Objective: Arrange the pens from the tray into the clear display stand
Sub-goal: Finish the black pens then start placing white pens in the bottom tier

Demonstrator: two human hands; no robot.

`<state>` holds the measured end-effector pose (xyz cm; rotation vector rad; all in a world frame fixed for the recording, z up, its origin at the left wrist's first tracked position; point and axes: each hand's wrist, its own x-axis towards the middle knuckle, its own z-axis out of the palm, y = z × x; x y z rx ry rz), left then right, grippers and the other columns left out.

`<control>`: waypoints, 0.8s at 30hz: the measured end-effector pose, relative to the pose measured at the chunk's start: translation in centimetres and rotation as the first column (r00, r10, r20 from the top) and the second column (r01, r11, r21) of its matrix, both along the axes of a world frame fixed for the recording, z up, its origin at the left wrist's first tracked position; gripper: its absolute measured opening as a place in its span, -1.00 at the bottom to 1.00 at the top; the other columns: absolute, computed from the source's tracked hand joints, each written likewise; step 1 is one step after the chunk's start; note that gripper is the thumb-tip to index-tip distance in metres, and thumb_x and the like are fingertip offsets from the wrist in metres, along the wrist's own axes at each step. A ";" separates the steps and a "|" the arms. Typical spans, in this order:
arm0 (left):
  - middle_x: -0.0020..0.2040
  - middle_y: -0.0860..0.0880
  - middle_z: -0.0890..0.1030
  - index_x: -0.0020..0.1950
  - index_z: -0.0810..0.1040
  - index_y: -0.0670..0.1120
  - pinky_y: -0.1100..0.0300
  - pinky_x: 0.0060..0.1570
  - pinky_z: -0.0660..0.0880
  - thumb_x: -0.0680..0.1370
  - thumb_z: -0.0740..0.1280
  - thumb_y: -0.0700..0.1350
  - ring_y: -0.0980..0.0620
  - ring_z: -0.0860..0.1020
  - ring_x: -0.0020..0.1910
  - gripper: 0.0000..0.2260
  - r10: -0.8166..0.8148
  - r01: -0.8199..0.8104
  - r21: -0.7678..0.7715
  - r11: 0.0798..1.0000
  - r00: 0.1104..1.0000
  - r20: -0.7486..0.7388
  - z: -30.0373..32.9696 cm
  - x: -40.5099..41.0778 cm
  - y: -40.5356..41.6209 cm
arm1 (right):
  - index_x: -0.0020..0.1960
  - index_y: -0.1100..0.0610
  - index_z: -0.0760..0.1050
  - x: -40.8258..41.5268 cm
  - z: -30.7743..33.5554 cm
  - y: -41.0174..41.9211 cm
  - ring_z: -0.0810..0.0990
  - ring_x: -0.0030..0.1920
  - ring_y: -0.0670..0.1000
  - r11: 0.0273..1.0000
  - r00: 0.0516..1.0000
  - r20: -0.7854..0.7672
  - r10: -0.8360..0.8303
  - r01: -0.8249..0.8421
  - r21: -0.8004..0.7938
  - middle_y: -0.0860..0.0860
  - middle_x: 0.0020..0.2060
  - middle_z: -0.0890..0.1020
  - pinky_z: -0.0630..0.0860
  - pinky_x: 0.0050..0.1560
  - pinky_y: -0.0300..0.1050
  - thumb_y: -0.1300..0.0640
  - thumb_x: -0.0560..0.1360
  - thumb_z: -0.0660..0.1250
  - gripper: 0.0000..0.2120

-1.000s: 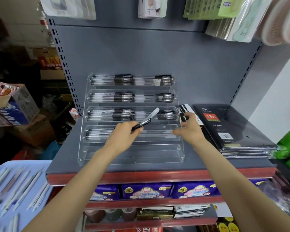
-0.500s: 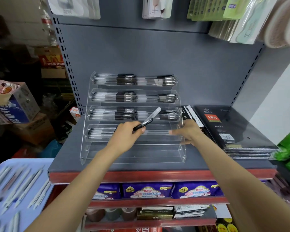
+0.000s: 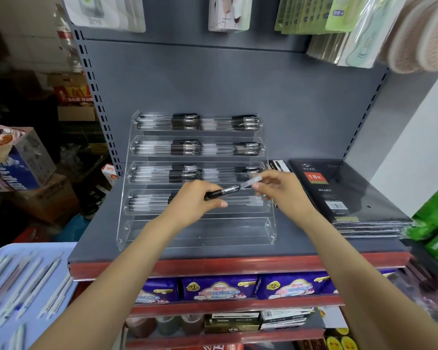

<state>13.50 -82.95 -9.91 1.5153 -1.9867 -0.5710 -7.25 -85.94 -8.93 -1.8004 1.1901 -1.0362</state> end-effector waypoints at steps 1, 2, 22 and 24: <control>-0.40 -0.02 0.34 -0.22 0.54 -0.16 0.25 -0.41 0.16 0.47 0.42 -0.03 0.06 0.26 -0.41 -0.79 0.014 -0.014 -0.005 1.000 1.000 -0.017 0.0 0.0 0.0 | -0.06 0.14 0.59 -0.1 -0.1 0.0 0.56 -0.34 -0.20 1.000 0.998 0.071 -0.001 0.000 0.016 0.00 -0.29 0.60 0.50 -0.27 -0.32 0.30 0.46 0.37 -0.89; -0.42 0.00 0.31 -0.25 0.52 -0.14 0.24 -0.42 0.15 0.46 0.42 -0.02 0.07 0.23 -0.43 -0.78 0.025 -0.025 -0.008 1.000 0.999 -0.021 -0.1 0.2 0.0 | -0.05 0.16 0.59 -0.2 -0.1 0.1 0.57 -0.34 -0.21 0.999 0.990 0.141 0.003 -0.009 0.043 0.01 -0.28 0.61 0.51 -0.24 -0.34 0.32 0.45 0.38 -0.88; -0.36 -0.02 0.56 -0.10 0.66 -0.07 0.11 -0.18 0.46 0.49 0.39 -0.03 -0.04 0.52 -0.28 -0.87 0.130 -0.135 0.024 0.990 0.979 0.158 -0.5 0.3 -1.7 | 0.31 0.12 0.34 -1.6 -2.5 -1.3 0.56 -0.03 0.04 0.948 0.963 0.026 -0.267 0.258 0.184 0.06 -0.01 0.55 0.54 0.02 -0.06 0.16 0.46 0.40 -0.53; -0.34 -0.01 0.56 -0.09 0.65 -0.06 0.08 -0.14 0.48 0.49 0.39 -0.04 -0.06 0.54 -0.22 -0.89 0.124 -0.132 0.033 0.991 0.977 0.171 -0.5 -0.1 -2.0 | 0.31 0.13 0.35 -1.6 -2.7 -1.4 0.56 -0.09 -0.03 0.951 0.973 0.013 -0.230 0.222 0.215 -0.02 -0.11 0.56 0.51 -0.12 -0.19 0.18 0.48 0.38 -0.57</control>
